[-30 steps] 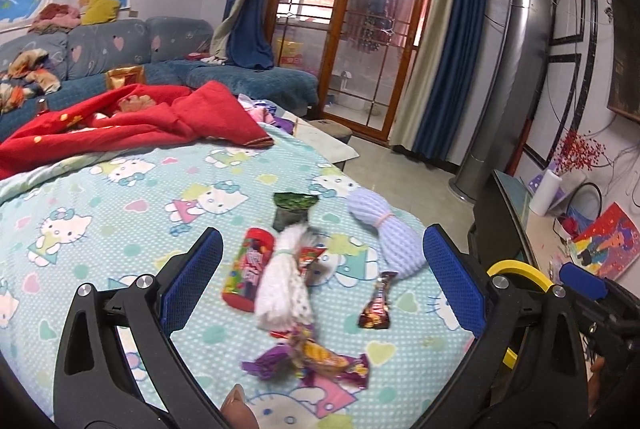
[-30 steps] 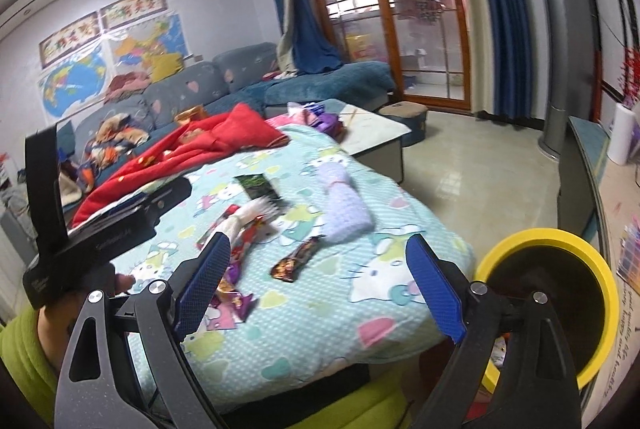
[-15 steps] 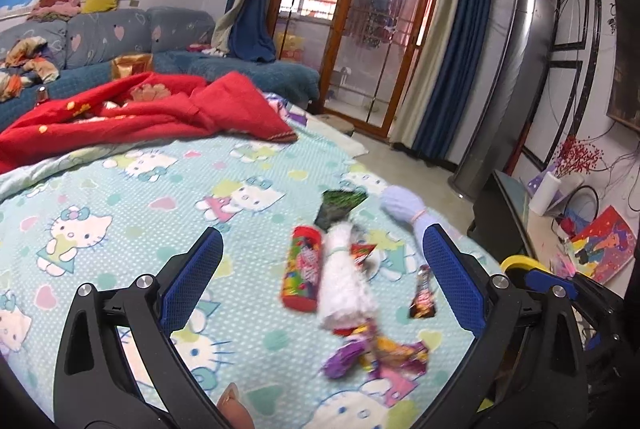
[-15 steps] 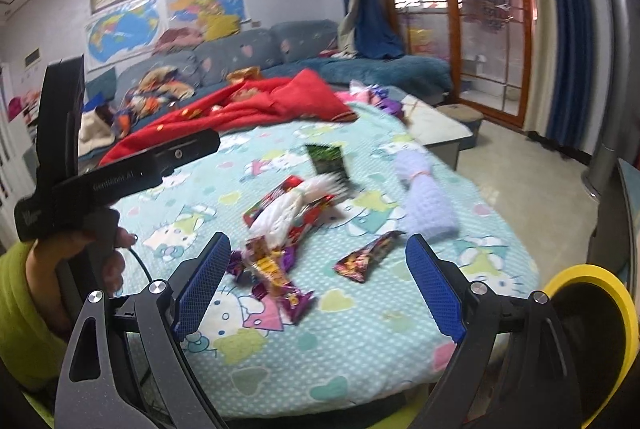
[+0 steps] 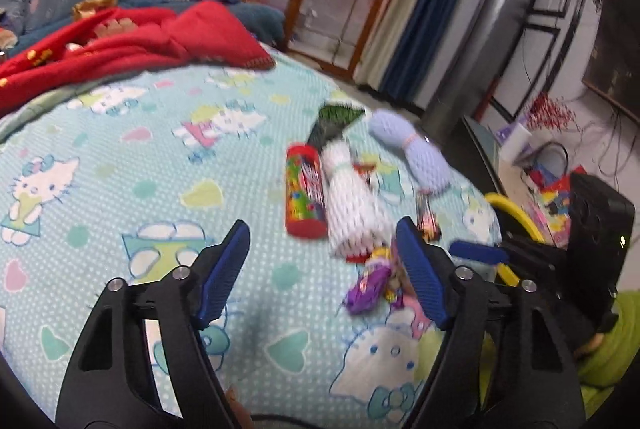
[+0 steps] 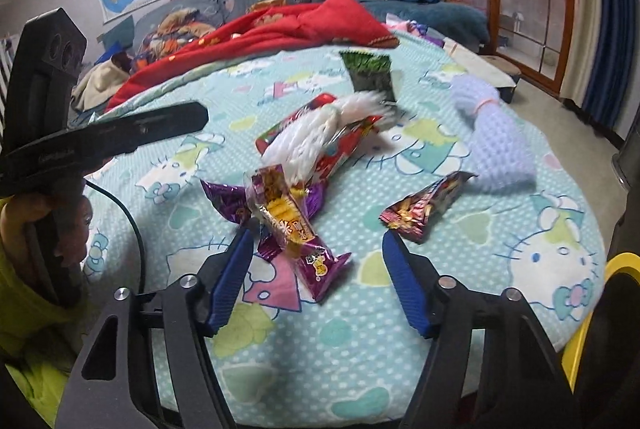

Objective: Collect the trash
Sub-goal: 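Move both tools back toward the remaining wrappers on the bed, then grasp the purple wrapper with the left tool while the right tool grasps the yellow candy wrapper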

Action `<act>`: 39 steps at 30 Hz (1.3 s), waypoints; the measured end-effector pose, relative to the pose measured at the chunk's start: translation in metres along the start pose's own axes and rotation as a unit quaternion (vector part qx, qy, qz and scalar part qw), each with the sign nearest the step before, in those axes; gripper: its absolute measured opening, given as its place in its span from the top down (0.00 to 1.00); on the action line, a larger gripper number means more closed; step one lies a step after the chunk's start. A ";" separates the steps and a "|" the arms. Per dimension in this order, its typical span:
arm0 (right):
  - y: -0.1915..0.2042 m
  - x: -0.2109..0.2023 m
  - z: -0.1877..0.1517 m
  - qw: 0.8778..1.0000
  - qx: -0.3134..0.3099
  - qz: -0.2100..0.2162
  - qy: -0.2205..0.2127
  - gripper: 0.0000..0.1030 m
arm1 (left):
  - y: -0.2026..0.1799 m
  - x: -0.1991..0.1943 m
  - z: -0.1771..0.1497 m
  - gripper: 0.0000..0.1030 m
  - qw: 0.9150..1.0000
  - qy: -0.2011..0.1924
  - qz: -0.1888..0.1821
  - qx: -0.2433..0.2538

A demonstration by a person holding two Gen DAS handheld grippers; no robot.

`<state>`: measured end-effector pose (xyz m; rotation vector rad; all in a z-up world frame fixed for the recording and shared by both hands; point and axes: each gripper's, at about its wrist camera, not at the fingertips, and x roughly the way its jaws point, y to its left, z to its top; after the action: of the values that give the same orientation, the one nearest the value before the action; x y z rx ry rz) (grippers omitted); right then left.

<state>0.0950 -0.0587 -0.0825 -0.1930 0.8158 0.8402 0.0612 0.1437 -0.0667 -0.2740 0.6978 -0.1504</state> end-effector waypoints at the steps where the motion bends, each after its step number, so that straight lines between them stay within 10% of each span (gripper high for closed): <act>1: 0.000 0.003 0.000 1.000 0.000 0.003 0.004 0.41 | 0.000 0.002 -0.003 0.38 1.000 0.010 -0.005 0.002; 12: -0.009 0.011 -0.006 0.999 0.015 0.020 0.022 0.73 | -0.015 0.019 -0.015 0.51 0.997 0.053 -0.037 0.045; 24: -0.015 0.001 -0.014 0.999 0.023 0.021 0.027 0.85 | -0.025 0.032 -0.023 0.88 0.994 0.083 -0.036 0.069; 39: -0.029 -0.022 -0.008 0.999 0.041 0.002 0.000 0.87 | -0.037 0.026 -0.022 0.93 0.992 0.075 -0.047 0.090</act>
<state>0.1036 -0.0947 -0.0767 -0.1199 0.8493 0.8089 0.0650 0.0980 -0.0874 -0.1232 0.8146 -0.3250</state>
